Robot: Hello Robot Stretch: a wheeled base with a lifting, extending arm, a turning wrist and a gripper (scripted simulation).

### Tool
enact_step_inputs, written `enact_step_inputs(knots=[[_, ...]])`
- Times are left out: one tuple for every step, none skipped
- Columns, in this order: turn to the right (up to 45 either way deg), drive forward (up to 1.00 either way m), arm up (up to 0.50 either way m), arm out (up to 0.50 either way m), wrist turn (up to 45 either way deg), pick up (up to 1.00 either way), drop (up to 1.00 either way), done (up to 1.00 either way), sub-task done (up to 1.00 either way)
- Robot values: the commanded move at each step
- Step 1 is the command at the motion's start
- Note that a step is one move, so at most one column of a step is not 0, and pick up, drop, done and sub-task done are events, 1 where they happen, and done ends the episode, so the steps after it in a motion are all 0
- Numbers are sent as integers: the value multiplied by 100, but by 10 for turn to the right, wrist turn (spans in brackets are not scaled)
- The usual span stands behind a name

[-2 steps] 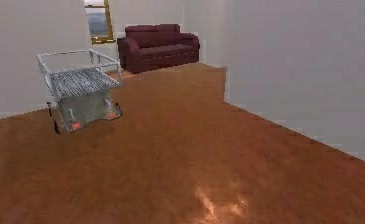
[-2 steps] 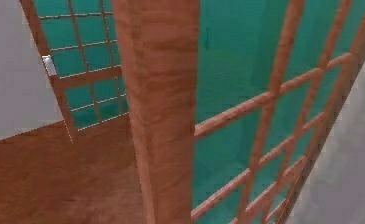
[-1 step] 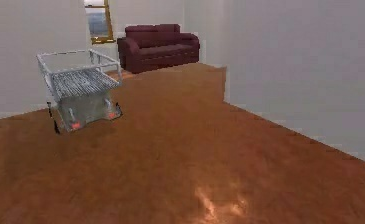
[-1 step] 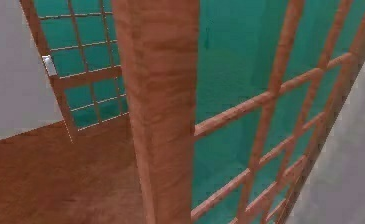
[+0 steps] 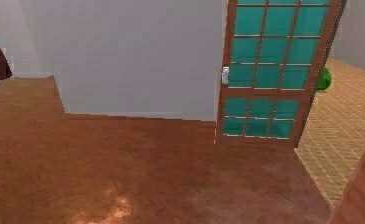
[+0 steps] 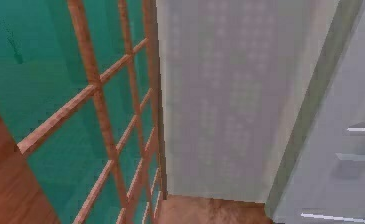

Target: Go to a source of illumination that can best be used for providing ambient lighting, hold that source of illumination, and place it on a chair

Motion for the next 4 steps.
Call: enact_step_inputs(knots=[[-120, 0, 0, 0, 0, 0, 0, 0, 0], [450, 0, 0, 0, 0, 0, 0, 0, 0], [-450, 0, 0, 0, 0, 0, 0, 0, 0], [-450, 0, 0, 0, 0, 0, 0, 0, 0]])
